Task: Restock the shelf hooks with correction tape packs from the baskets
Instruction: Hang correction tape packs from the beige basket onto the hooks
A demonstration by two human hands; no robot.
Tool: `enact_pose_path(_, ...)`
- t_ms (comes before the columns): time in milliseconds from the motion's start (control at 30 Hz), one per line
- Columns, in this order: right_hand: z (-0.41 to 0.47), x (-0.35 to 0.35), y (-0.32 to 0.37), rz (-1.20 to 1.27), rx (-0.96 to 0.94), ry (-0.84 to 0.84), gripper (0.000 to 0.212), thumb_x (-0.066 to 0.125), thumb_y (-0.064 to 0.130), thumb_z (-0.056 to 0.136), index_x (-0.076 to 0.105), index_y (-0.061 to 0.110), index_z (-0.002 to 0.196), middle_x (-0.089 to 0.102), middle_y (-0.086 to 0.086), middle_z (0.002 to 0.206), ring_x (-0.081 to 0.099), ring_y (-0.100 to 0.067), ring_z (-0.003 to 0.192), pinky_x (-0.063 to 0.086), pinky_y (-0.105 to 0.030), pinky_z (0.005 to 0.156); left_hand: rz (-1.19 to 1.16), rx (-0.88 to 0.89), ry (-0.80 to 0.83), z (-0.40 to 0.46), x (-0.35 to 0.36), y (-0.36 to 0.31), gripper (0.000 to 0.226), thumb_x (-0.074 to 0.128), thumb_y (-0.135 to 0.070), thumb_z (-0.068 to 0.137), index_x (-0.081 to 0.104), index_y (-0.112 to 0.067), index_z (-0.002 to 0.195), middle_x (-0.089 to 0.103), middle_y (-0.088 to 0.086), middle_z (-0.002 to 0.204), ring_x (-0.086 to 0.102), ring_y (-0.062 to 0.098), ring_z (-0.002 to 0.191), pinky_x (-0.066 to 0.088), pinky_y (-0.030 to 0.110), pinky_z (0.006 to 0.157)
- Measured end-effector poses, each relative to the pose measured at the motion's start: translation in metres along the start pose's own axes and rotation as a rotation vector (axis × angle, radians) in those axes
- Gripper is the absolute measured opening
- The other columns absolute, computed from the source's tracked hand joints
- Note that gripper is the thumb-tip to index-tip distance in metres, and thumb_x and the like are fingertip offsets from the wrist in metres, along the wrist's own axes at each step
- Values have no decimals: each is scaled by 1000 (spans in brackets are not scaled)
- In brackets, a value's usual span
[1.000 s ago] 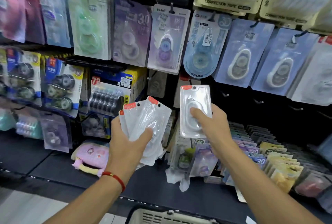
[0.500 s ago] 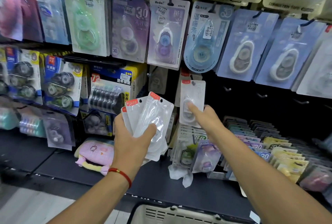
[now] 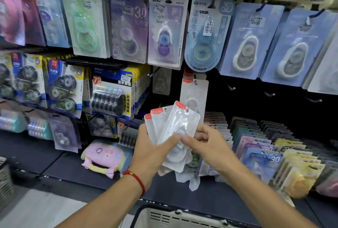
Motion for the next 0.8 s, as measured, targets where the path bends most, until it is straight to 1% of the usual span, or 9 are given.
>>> enact_pose_path(67,0,-3,-4,71,19,16,36,86,32,87,69,25,119,80,4,95,79,-16,92,60,-36,84,-32,-16,9,2,3,1,63,91,-46,70,60,-26,121,77,0,113,78,20,99,64,39,73)
enact_pose_path(133,1,-7,-5,111,15,23,36,84,31,87,67,28,119,80,3,103,78,-17,97,59,-39,89,-113,-65,-10,5,4,4,35,78,-37,93,62,-24,122,78,4,113,78,22,100,63,36,72)
enact_pose_path(200,4,-10,-1,138,-27,-2,35,83,27,87,67,30,118,80,2,104,78,-20,97,61,-39,85,-121,-85,-45,7,3,10,18,66,-27,103,65,-26,121,79,0,112,77,19,104,60,35,79)
enact_pose_path(300,15,-15,11,165,-136,-110,35,81,13,90,67,29,117,78,8,106,77,-15,97,62,-26,74,-53,-50,-116,9,-1,15,13,63,-27,105,65,-29,117,78,-6,109,75,17,104,58,39,87)
enact_pose_path(400,26,-18,22,176,-212,-210,36,79,13,92,63,30,120,78,9,109,76,-13,99,61,-27,77,-56,-29,-181,10,-7,15,10,64,-29,104,64,-33,113,79,-8,105,76,14,100,59,39,85)
enact_pose_path(533,37,-17,30,183,-227,-247,39,77,18,95,60,26,129,80,8,108,78,-11,94,61,-26,73,-49,-9,-212,9,-11,11,9,64,-30,104,64,-34,112,79,-10,104,76,13,99,60,41,86)
enact_pose_path(633,42,-16,33,175,-209,-290,42,76,22,96,60,23,134,80,9,107,78,-9,93,63,-34,79,-42,26,-221,8,-12,8,9,64,-30,104,63,-35,112,78,-13,103,75,10,98,59,36,82)
enact_pose_path(700,43,-15,33,143,-207,-323,41,77,25,95,61,24,133,80,12,101,78,-10,90,63,-41,82,-35,50,-229,7,-13,6,9,63,-29,105,62,-36,111,77,-17,102,74,7,97,58,35,83)
enact_pose_path(800,46,-16,32,64,-230,-386,43,77,29,94,61,24,133,80,14,97,77,-7,89,62,-40,82,-22,86,-264,7,-15,2,8,62,-29,105,60,-35,109,75,-21,99,72,11,102,56,37,88)
Point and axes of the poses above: each hand's wrist, its own z-axis towards the middle knuckle, its own x-axis out of the palm, y = z × x, the point moved 2 cm from there along z, towards the middle knuckle
